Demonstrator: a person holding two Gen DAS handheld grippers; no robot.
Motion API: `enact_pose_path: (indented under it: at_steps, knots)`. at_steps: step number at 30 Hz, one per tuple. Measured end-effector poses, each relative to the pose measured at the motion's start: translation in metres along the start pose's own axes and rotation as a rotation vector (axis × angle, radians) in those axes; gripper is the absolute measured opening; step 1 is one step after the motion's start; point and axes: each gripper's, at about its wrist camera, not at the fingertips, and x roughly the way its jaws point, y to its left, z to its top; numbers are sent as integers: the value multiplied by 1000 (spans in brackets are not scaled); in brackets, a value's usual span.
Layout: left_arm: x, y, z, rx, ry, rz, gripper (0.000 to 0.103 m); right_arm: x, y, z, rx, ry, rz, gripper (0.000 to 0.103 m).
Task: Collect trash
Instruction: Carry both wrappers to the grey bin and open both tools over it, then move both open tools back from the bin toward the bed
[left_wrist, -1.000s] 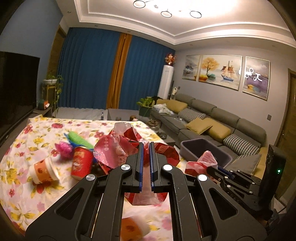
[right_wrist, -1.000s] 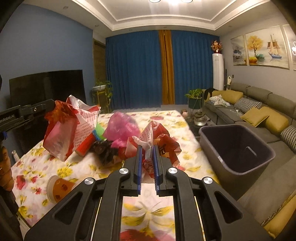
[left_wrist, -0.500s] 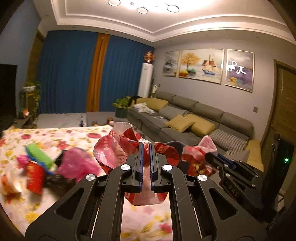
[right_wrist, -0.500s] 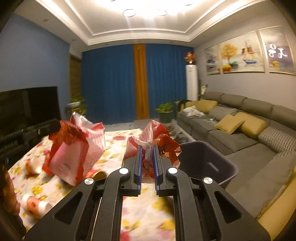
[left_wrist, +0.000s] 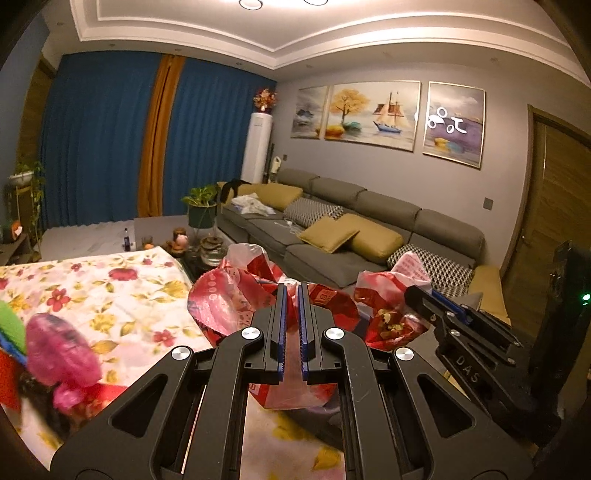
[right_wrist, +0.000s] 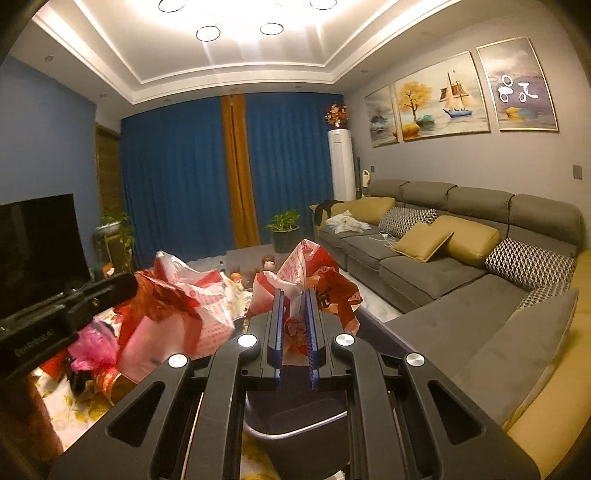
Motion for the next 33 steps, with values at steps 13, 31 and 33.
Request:
enact_pose_path:
  at_steps: [13,31,33]
  knots:
    - [54,-4,-2,-12,25,-18,5,19,-7,-5,27,-2,-2,12]
    - [104,2,-9,-66,94,-31,24,33,-18,-1,65,-2,-12,40]
    - [107,6,-12,-78,102,-28,41,31,-20,-2,70,-9,-22,51]
